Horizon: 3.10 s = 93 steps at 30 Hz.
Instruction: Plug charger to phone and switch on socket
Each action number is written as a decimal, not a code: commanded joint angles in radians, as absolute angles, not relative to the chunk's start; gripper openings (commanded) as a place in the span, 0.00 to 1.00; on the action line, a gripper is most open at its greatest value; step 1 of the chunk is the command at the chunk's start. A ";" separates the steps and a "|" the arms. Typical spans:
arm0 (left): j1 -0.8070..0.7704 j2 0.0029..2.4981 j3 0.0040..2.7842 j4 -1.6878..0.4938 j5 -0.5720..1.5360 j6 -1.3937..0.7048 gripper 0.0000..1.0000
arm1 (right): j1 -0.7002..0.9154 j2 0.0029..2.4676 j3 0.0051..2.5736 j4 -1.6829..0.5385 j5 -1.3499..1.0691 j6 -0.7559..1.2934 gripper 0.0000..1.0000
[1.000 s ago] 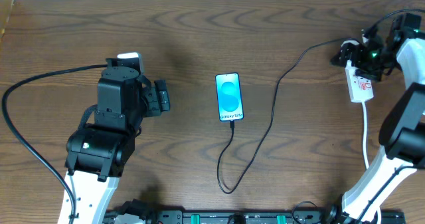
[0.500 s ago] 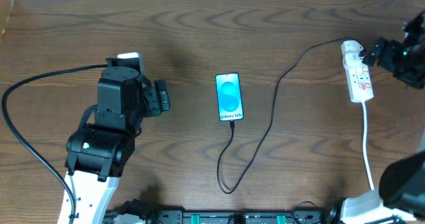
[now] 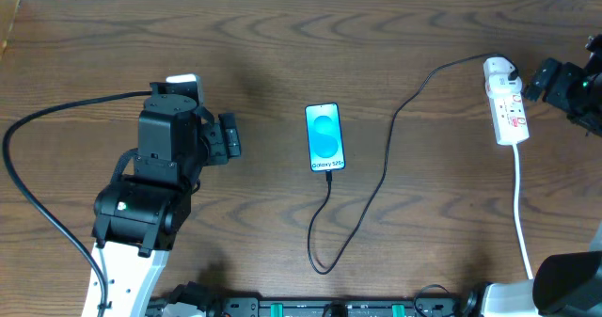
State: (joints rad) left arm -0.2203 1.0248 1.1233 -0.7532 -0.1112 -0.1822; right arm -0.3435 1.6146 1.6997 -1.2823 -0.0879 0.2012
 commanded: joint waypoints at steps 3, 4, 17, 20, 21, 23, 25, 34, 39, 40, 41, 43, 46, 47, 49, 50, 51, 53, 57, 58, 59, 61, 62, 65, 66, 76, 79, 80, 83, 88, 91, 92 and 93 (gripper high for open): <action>-0.219 1.025 1.126 -0.755 -0.125 -0.169 0.90 | -0.343 1.609 1.702 -1.283 -0.073 0.213 0.99; -0.219 1.025 1.126 -0.755 -0.125 -0.169 0.90 | -0.343 1.609 1.702 -1.283 -0.073 0.213 0.99; -0.220 1.023 1.123 -0.755 -0.125 -0.169 0.91 | -0.343 1.609 1.702 -1.283 -0.073 0.213 0.99; -0.220 1.009 1.113 -0.756 -0.125 -0.169 0.90 | -0.343 1.609 1.702 -1.283 -0.073 0.213 0.99; -0.220 1.005 1.107 -0.756 -0.125 -0.169 0.90 | -0.343 1.609 1.702 -1.283 -0.073 0.213 0.99; -0.220 0.989 1.089 -0.756 -0.125 -0.169 0.90 | -0.343 1.609 1.702 -1.283 -0.073 0.213 0.99; -0.220 0.963 1.058 -0.756 -0.125 -0.168 0.90 | -0.343 1.609 1.702 -1.283 -0.073 0.213 0.99; -0.219 0.781 0.786 -0.646 -0.125 -0.169 0.90 | -0.343 1.609 1.702 -1.283 -0.073 0.213 0.99; -0.219 0.649 0.572 -0.426 -0.123 -0.170 0.91 | -0.343 1.609 1.702 -1.283 -0.073 0.213 0.99; -0.219 0.626 0.540 -0.390 -0.124 -0.173 0.91 | -0.343 1.609 1.702 -1.283 -0.073 0.213 0.99; -0.219 0.599 0.503 -0.348 -0.123 -0.173 0.90 | -0.343 1.609 1.702 -1.283 -0.073 0.213 0.99; -0.219 0.546 0.435 -0.266 -0.120 -0.173 0.90 | -0.343 1.609 1.702 -1.283 -0.073 0.213 0.99; -0.219 0.465 0.346 -0.150 -0.120 -0.173 0.90 | -0.343 1.609 1.702 -1.283 -0.073 0.213 0.99; -0.219 0.439 0.318 -0.116 -0.120 -0.173 0.91 | -0.343 1.609 1.702 -1.283 -0.073 0.213 0.99; -0.219 0.387 0.266 -0.053 -0.121 -0.173 0.91 | -0.343 1.609 1.702 -1.283 -0.073 0.213 0.99; -0.219 0.362 0.243 -0.027 -0.121 -0.173 0.90 | -0.343 1.609 1.702 -1.283 -0.073 0.213 0.99; -0.219 0.337 0.221 -0.001 -0.121 -0.173 0.91 | -0.343 1.609 1.702 -1.283 -0.073 0.213 0.99; -0.218 0.287 0.174 0.049 -0.121 -0.173 0.90 | -0.343 1.609 1.702 -1.283 -0.073 0.213 0.99; -0.190 0.207 0.098 0.112 -0.116 -0.181 0.90 | -0.343 1.609 1.702 -1.283 -0.073 0.213 0.99; -0.176 0.186 0.078 0.122 -0.113 -0.191 0.90 | -0.343 1.609 1.702 -1.283 -0.073 0.213 0.99; -0.164 0.171 0.067 0.123 -0.113 -0.202 0.90 | -0.343 1.609 1.702 -1.283 -0.073 0.213 0.99; -0.134 0.140 0.044 0.122 -0.113 -0.231 0.90 | -0.343 1.609 1.702 -1.283 -0.073 0.213 0.99; -0.118 0.127 0.034 0.122 -0.113 -0.247 0.91 | -0.343 1.609 1.702 -1.283 -0.073 0.213 0.99; -0.076 0.096 0.005 0.122 -0.113 -0.284 0.90 | -0.343 1.609 1.702 -1.283 -0.073 0.213 0.99; -0.061 0.086 0.004 0.097 -0.113 -0.294 0.91 | -0.343 1.609 1.702 -1.283 -0.073 0.213 0.99; 0.005 0.006 0.004 -0.064 -0.113 -0.272 0.91 | -0.343 1.609 1.702 -1.283 -0.073 0.213 0.99; 0.006 0.001 0.004 -0.064 -0.117 -0.258 0.91 | -0.343 1.609 1.702 -1.283 -0.073 0.213 0.99; 0.006 0.001 0.004 -0.064 -0.117 -0.253 0.91 | -0.343 1.609 1.702 -1.283 -0.073 0.213 0.99; 0.006 0.001 0.004 -0.066 -0.103 -0.210 0.91 | -0.343 1.609 1.702 -1.283 -0.073 0.213 0.99; 0.006 0.001 0.004 -0.071 -0.061 -0.088 0.90 | -0.343 1.609 1.702 -1.283 -0.073 0.213 0.99; 0.006 0.001 0.004 -0.071 -0.060 -0.086 0.90 | -0.343 1.609 1.702 -1.283 -0.073 0.213 0.99; 0.006 0.001 0.004 -0.071 -0.060 -0.086 0.91 | -0.343 1.609 1.702 -1.283 -0.073 0.213 0.99; 0.006 0.001 0.004 -0.071 -0.059 -0.086 0.91 | -0.343 1.609 1.702 -1.283 -0.073 0.213 0.99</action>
